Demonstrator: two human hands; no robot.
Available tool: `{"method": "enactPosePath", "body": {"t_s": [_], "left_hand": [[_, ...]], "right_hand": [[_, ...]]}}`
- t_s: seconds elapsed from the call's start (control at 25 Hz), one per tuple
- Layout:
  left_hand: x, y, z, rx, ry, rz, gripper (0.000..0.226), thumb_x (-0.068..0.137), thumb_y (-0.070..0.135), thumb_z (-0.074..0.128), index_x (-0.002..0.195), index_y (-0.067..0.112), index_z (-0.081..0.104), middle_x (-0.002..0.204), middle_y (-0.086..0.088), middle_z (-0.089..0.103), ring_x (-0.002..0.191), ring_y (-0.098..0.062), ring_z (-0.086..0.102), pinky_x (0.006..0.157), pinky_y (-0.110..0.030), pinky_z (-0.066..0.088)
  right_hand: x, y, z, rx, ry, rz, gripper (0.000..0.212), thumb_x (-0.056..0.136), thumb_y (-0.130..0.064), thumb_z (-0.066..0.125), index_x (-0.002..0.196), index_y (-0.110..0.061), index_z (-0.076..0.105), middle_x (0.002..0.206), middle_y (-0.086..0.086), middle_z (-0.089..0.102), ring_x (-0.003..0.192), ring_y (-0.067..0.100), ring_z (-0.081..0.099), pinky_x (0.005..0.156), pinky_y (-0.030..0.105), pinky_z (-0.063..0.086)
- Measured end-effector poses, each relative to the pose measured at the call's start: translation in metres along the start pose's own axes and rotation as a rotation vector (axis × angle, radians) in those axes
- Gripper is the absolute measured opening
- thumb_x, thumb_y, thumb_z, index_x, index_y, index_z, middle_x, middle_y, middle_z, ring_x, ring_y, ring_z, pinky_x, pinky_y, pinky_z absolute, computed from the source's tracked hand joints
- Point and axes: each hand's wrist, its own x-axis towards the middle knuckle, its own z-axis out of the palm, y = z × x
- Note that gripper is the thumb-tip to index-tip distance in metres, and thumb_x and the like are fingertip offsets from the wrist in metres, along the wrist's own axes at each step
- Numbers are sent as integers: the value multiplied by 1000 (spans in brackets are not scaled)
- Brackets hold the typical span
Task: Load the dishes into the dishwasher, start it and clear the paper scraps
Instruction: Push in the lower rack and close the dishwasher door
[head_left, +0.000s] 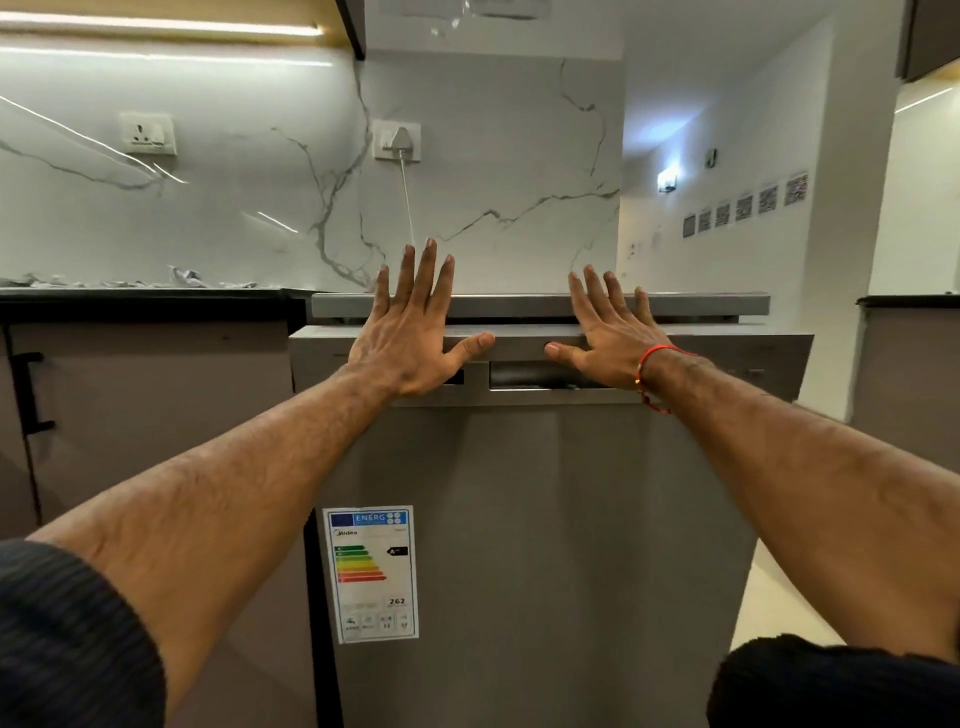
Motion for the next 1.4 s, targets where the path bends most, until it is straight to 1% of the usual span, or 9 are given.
{"method": "enactPosePath", "body": {"t_s": [0.08,0.16,0.28,0.32,0.4,0.56,0.72,1.12,1.4], "left_hand": [[13,-8,14,21,-14,-23,110,82,89,9,157,14,-21,163,-11,-30,149,-29,-30,122,-55,-14],[22,-12,26,51,-50,-26,107,84,88,3,159,13,-14,167,-12,-14,152,-29,-23,123,-55,-11],[28,-16,36,36,-17,8,102,87,86,8,160,14,10,162,-12,26,152,-32,15,125,-54,3],[29,-17,38,30,15,15,100,86,86,10,156,16,22,151,-11,39,143,-31,32,123,-52,13],[29,-16,40,37,69,13,94,83,87,11,146,21,36,132,-7,48,120,-26,46,113,-47,29],[31,-13,43,8,75,-24,88,83,87,18,139,23,42,125,-5,49,112,-25,46,106,-44,32],[32,-11,45,-1,85,-57,86,82,86,24,137,23,43,122,-6,48,110,-25,45,105,-43,31],[31,-5,48,2,133,-97,82,85,83,36,136,20,46,123,-8,52,112,-27,48,107,-44,31],[32,1,49,9,177,-129,82,86,83,36,136,19,48,126,-8,56,116,-26,51,110,-45,32]], "right_hand": [[15,2,9,-31,30,20,92,94,-70,32,153,-25,-21,158,-2,-33,147,22,-27,118,48,-18],[28,6,17,-57,67,16,89,94,-70,29,154,-25,-18,159,-3,-32,148,22,-26,119,48,-17],[40,11,29,-47,146,-4,85,94,-69,32,156,-29,-11,164,-7,-19,150,22,-19,121,50,-14],[42,12,32,-37,191,-13,82,94,-68,35,156,-31,-5,165,-7,-8,152,23,-12,121,51,-13],[43,12,37,-14,285,-33,75,94,-65,41,154,-33,11,158,-3,16,149,26,6,121,52,-10],[44,12,40,33,325,-40,67,92,-64,45,148,-34,23,146,-3,29,140,26,17,121,51,-9],[48,15,47,33,362,-50,73,84,-71,35,146,-33,26,143,-1,31,138,27,20,121,52,-8],[49,12,54,49,455,-30,65,90,-62,51,143,-30,33,141,1,37,137,28,24,121,52,-4],[44,7,50,12,471,12,70,87,-68,48,144,-30,34,145,-2,39,139,27,27,122,52,2]]}}
